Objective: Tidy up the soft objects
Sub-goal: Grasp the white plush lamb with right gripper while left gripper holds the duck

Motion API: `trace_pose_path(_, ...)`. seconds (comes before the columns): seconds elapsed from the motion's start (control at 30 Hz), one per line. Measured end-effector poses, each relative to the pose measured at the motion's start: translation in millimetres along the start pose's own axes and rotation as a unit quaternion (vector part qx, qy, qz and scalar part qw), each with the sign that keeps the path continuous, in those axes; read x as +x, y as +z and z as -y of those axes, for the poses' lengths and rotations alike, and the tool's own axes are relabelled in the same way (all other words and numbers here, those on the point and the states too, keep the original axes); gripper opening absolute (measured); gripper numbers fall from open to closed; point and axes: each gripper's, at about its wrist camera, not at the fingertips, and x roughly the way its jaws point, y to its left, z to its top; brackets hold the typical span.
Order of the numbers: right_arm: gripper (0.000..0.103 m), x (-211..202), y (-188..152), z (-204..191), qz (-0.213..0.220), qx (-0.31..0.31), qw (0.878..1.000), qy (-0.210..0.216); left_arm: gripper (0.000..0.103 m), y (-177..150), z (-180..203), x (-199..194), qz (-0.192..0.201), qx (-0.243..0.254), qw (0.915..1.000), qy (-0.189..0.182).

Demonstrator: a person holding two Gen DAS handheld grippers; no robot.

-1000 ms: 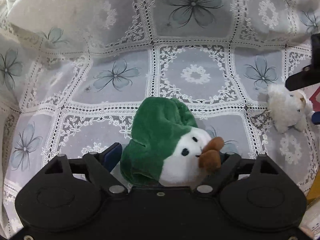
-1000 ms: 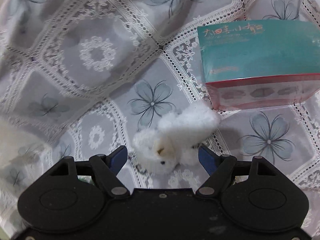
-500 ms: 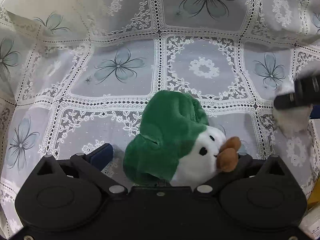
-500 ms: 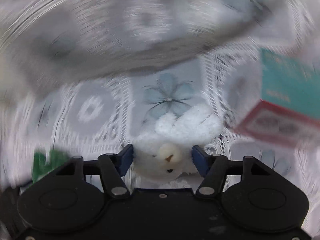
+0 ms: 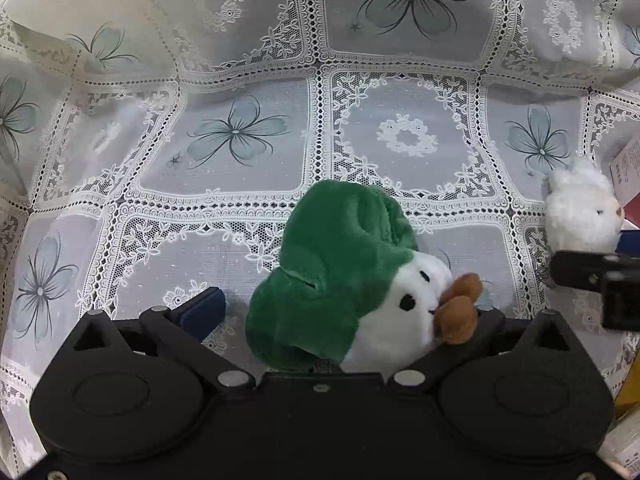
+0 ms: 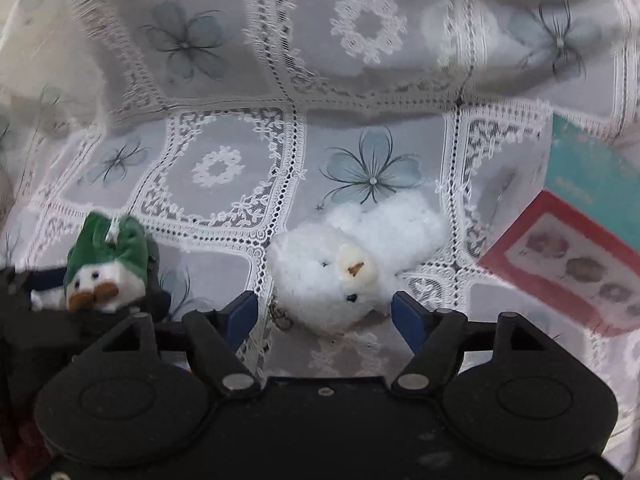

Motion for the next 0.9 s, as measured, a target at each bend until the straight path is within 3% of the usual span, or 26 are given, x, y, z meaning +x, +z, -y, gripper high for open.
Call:
trace_pose_path(0.27, 0.103, 21.4, 25.4, 16.5, -0.036, 0.141, 0.989, 0.024, 0.101, -0.6, 0.2, -0.1, 0.002, -0.001, 1.0000, 0.000)
trace_pose_path(0.4, 0.103, 39.4, 29.8, 15.3, -0.053, 0.161, 0.986, 0.001, 0.101, -0.8, 0.0, 0.0, 0.002, 0.000, 1.0000, -0.001)
trace_pose_path(0.53, 0.103, 40.4, 29.1, 8.1, -0.050, 0.143, 0.988, -0.008, 0.101, -0.9, 0.4, 0.1, 0.001, -0.001, 1.0000, 0.000)
trace_pose_path(0.77, 0.061, 31.8, 29.6, 9.0, -0.053, 0.107, 0.992, -0.029, 0.099, 4.3, -0.5, -0.5, -0.008, -0.009, 0.9999, -0.001)
trace_pose_path(0.9, 0.053, 17.0, 22.8, 26.2, -0.048, 0.109, 0.993, -0.008, 0.098, 9.9, -4.8, -3.2, -0.013, -0.030, 0.9993, -0.019)
